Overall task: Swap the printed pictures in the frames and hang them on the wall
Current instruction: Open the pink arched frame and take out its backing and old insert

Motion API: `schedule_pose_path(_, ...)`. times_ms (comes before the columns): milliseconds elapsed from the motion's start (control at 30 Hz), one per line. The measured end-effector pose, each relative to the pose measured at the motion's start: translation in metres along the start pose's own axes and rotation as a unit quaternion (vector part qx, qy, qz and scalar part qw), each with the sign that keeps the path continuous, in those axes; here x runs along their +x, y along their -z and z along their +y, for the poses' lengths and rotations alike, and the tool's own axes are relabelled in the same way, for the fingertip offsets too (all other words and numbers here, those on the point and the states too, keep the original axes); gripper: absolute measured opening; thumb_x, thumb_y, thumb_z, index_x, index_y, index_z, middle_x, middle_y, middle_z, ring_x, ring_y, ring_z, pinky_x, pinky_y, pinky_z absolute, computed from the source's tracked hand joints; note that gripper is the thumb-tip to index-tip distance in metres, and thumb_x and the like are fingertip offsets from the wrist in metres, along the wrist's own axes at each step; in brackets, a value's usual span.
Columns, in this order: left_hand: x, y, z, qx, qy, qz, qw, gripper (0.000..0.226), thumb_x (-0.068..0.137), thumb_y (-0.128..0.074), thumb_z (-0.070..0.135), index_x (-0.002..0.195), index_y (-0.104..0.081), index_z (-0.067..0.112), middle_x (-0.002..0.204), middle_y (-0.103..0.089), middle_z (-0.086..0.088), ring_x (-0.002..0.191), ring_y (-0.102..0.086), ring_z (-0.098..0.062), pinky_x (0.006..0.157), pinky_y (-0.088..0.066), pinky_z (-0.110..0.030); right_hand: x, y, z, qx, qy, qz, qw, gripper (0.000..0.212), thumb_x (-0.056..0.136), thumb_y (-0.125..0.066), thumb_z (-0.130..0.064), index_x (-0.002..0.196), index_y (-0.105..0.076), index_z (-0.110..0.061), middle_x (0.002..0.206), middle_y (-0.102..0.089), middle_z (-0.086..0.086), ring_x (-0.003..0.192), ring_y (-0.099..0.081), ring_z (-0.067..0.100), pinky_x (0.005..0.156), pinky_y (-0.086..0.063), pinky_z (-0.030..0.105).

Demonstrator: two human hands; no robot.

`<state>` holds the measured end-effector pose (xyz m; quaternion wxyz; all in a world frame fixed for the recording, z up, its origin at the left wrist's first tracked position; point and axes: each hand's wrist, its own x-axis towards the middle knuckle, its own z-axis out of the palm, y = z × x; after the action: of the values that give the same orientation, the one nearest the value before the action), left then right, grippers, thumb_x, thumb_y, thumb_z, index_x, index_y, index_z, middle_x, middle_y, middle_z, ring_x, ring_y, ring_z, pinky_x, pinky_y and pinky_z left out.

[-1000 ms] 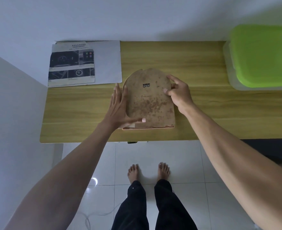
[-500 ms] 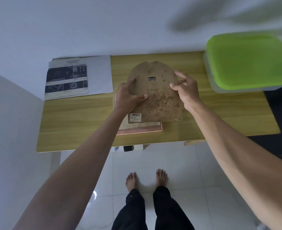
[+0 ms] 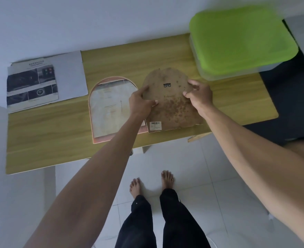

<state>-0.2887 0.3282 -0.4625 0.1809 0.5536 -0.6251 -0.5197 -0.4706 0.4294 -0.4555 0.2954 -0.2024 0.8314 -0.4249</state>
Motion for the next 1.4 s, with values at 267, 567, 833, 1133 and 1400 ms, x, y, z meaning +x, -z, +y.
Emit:
schedule_pose_path(267,0.008,-0.027,0.004,0.096,-0.017,0.031,0.995,0.077,0.07,-0.087,0.017,0.141,-0.055,0.018,0.124,-0.055,-0.008,0.108,-0.055,-0.019,0.097,-0.05,-0.031,0.023,-0.003,0.017,-0.073,0.015,0.028,0.997,0.058,0.086,-0.075,-0.015,0.141,-0.058,-0.025,0.135,-0.057,0.003,0.119,-0.057,0.016,0.076,-0.039,-0.001)
schedule_pose_path(567,0.001,-0.048,0.003,0.254,-0.008,0.055,0.966,0.021,0.082,-0.07,0.0,0.102,-0.065,0.006,0.124,-0.047,-0.01,0.109,-0.044,-0.027,0.081,-0.046,-0.031,0.02,-0.012,0.029,-0.201,0.04,0.035,0.978,0.052,0.089,-0.075,-0.022,0.138,-0.06,-0.02,0.13,-0.05,0.008,0.125,-0.048,0.028,0.108,-0.045,0.037)
schedule_pose_path(833,-0.012,-0.035,0.01,0.251,-0.071,0.055,0.964,0.039,0.088,-0.063,0.01,0.126,-0.06,0.007,0.127,-0.048,-0.011,0.115,-0.046,-0.029,0.09,-0.046,-0.037,0.009,-0.017,0.011,-0.307,0.037,0.064,0.949,0.046,0.093,-0.069,-0.023,0.137,-0.059,-0.025,0.137,-0.048,0.009,0.128,-0.042,0.032,0.102,-0.044,0.045)
schedule_pose_path(1133,-0.013,0.072,-0.02,0.238,0.036,0.173,0.955,0.063,0.087,-0.07,0.032,0.141,-0.047,0.01,0.141,-0.045,-0.014,0.127,-0.041,-0.033,0.101,-0.039,-0.044,-0.038,-0.094,-0.053,-0.184,0.125,0.02,0.975,0.037,0.092,-0.064,-0.011,0.128,-0.065,-0.019,0.127,-0.063,0.006,0.116,-0.06,0.024,0.094,-0.053,0.037)
schedule_pose_path(1400,-0.022,0.102,-0.06,0.265,0.054,0.138,0.953,0.059,0.078,-0.079,0.042,0.121,-0.053,0.011,0.135,-0.044,-0.011,0.12,-0.041,-0.034,0.099,-0.045,-0.047,-0.089,-0.16,-0.06,-0.252,0.106,-0.048,0.961,0.049,0.088,-0.058,0.002,0.135,-0.062,-0.012,0.131,-0.065,0.01,0.119,-0.062,0.029,0.093,-0.053,0.033)
